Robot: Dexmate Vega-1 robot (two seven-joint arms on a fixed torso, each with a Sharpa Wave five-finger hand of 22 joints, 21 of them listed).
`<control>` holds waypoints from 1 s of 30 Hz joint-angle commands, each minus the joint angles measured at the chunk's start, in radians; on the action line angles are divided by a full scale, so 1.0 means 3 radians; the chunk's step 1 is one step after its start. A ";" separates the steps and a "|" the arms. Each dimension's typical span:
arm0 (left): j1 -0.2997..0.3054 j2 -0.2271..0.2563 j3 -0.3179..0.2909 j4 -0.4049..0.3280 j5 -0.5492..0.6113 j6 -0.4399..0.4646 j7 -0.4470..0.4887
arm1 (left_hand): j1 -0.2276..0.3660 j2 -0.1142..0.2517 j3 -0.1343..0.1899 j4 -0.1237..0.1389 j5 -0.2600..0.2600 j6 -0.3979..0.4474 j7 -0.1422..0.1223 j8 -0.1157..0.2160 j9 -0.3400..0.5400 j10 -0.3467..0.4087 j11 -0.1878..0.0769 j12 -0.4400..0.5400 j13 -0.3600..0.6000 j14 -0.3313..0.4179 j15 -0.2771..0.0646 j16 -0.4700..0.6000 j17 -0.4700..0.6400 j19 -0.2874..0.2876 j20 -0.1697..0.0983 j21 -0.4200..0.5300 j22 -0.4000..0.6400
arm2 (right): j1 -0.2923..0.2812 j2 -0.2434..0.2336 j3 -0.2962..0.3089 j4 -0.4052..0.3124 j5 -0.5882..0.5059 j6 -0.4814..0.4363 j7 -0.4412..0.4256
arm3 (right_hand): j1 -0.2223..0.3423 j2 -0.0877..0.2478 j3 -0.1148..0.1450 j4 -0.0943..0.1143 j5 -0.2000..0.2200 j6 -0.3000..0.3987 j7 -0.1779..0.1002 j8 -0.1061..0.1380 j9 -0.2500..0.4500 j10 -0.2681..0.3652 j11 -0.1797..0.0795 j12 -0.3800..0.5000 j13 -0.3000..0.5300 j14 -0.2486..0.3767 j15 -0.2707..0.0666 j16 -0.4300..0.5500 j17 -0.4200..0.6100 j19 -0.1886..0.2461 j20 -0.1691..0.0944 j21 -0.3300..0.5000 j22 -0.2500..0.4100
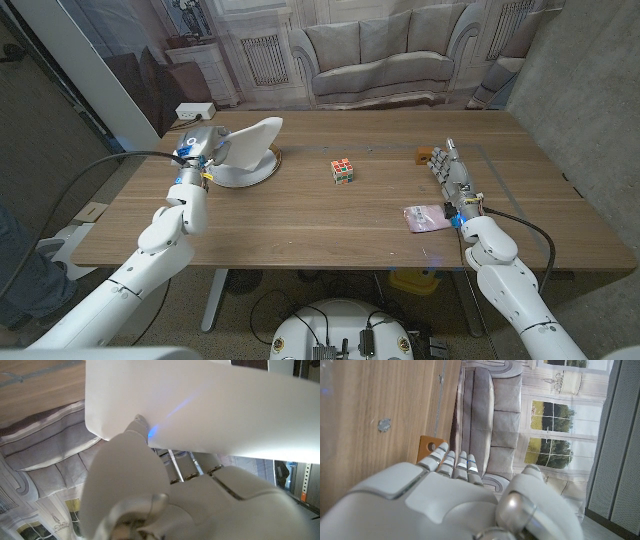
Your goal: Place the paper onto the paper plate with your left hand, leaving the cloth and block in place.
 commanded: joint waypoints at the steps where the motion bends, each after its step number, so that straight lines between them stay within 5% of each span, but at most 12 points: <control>1: -0.0260 0.0066 0.0212 0.0242 0.0127 0.0020 -0.0057 | -0.0022 0.0003 0.0011 0.0020 0.0006 0.0039 -0.0005 -0.0016 0.0001 0.0008 -0.0020 -0.0021 0.0008 -0.0008 -0.0308 0.0003 0.0013 -0.0033 -0.0013 -0.0007 0.0011 | -0.0055 0.0028 0.0007 -0.0052 -0.0026 0.0018 -0.0096 | 0.0013 0.0017 -0.0022 -0.0008 -0.0002 0.0022 -0.0016 0.0018 0.0012 0.0023 0.0002 0.0028 0.0019 0.0024 -0.0011 -0.0005 0.0014 0.0010 0.0006 -0.0017 0.0017; 30: -0.0583 -0.0054 0.0489 0.0761 -0.0004 -0.0192 0.0096 | -0.0058 -0.0013 0.0019 0.0044 0.0004 -0.0013 -0.0045 -0.0075 -0.0013 -0.0061 -0.0042 -0.0094 0.0021 -0.0220 -0.0301 -0.0052 0.0018 -0.0295 0.0002 -0.0098 0.0016 | -0.0150 -0.0002 -0.0003 -0.0209 -0.0054 -0.0082 -0.0236 | 0.0013 0.0023 -0.0030 -0.0009 -0.0002 0.0025 -0.0014 0.0019 0.0012 0.0024 0.0010 0.0028 0.0019 0.0025 -0.0012 -0.0005 0.0014 0.0011 0.0006 -0.0017 0.0018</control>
